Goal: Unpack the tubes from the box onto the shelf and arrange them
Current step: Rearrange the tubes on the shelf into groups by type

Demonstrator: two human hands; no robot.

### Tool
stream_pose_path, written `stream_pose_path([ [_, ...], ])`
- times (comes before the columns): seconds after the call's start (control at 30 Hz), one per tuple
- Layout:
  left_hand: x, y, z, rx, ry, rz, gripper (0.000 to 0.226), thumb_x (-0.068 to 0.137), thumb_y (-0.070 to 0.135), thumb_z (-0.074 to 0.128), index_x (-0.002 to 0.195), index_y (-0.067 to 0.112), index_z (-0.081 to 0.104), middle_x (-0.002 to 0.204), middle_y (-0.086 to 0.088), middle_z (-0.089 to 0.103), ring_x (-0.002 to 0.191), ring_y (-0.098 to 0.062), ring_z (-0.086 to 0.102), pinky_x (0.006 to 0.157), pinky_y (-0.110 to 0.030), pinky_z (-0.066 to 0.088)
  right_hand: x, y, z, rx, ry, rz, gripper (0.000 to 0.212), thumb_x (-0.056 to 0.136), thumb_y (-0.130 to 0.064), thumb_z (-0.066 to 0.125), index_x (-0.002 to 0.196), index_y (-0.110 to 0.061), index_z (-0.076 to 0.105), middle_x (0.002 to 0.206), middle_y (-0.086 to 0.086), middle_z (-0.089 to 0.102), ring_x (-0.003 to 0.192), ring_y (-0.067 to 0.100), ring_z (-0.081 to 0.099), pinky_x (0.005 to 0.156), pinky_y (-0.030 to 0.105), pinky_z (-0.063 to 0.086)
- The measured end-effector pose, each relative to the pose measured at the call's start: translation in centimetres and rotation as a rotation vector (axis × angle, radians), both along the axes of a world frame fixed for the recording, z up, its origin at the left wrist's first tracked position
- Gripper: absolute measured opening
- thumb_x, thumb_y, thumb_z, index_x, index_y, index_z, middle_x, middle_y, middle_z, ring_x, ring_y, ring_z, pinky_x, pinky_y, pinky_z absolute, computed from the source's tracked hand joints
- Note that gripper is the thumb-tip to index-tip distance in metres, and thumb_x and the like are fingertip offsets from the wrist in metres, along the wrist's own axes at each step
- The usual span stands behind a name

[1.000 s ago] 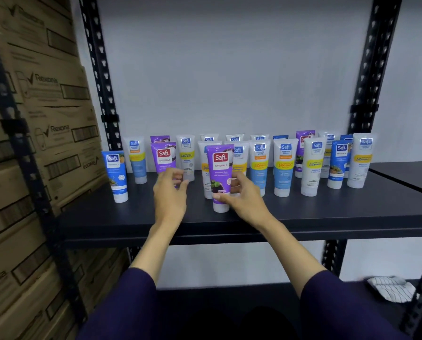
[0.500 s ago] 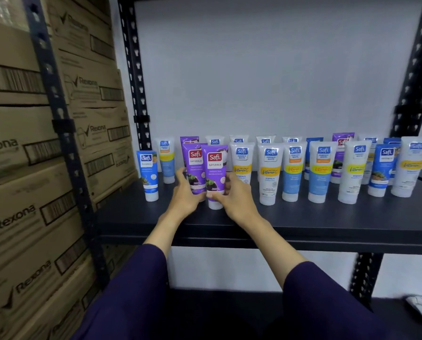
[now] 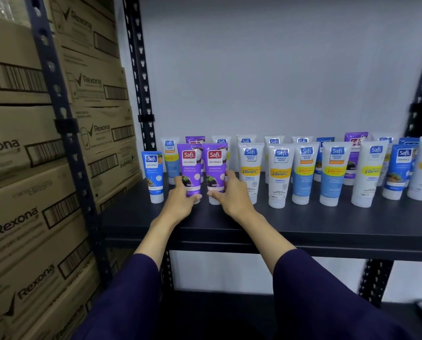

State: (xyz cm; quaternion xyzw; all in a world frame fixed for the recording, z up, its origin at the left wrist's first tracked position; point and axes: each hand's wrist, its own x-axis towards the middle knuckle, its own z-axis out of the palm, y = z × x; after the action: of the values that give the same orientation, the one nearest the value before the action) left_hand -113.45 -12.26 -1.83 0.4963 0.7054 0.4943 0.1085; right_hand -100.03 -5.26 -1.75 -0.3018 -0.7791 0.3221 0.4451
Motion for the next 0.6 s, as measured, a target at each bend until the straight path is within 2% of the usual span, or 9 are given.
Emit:
stream_pose_path([
  [0.3,0.5,-0.4,-0.1,0.015,0.002,0.01,0.058,0.088,0.013,0.066,0.134,0.012,0.03,0.129,-0.008,0.054,0.106,-0.011,0.052,0.085,-0.025,0.042,0.2,0.0,0.0,0.043,-0.069,-0.057,0.052,0.082,-0.018,0.072,0.125,-0.007,0.044,0.124,0.009,0.059,0.113,0.02,0.059,0.089,0.029,0.049],
  [0.4,1.1,-0.7,-0.1,0.044,-0.017,0.049,0.06,0.085,0.013,0.069,0.133,0.009,0.031,0.129,-0.007,0.053,0.113,-0.015,0.053,0.086,-0.025,0.043,0.4,-0.2,0.0,0.048,-0.086,-0.073,0.053,0.083,-0.018,0.072,0.126,-0.007,0.044,0.123,0.01,0.06,0.112,0.021,0.058,0.09,0.032,0.05],
  [0.5,1.8,-1.3,-0.6,0.122,0.025,0.145,0.062,0.082,0.017,0.073,0.13,0.01,0.035,0.129,-0.007,0.047,0.118,-0.017,0.051,0.088,-0.027,0.045,0.8,-0.7,0.0,0.048,-0.085,-0.11,0.049,0.083,-0.019,0.071,0.123,-0.008,0.046,0.122,0.01,0.061,0.112,0.022,0.059,0.086,0.032,0.051],
  [0.6,3.0,-2.2,-1.0,0.239,0.086,0.231,0.053,0.082,0.016,0.072,0.124,0.012,0.039,0.126,-0.008,0.043,0.117,-0.016,0.049,0.083,-0.023,0.044,2.0,-1.6,0.1,0.06,-0.051,-0.137,0.036,0.088,-0.018,0.065,0.119,-0.009,0.049,0.117,0.008,0.061,0.106,0.018,0.059,0.078,0.025,0.047],
])
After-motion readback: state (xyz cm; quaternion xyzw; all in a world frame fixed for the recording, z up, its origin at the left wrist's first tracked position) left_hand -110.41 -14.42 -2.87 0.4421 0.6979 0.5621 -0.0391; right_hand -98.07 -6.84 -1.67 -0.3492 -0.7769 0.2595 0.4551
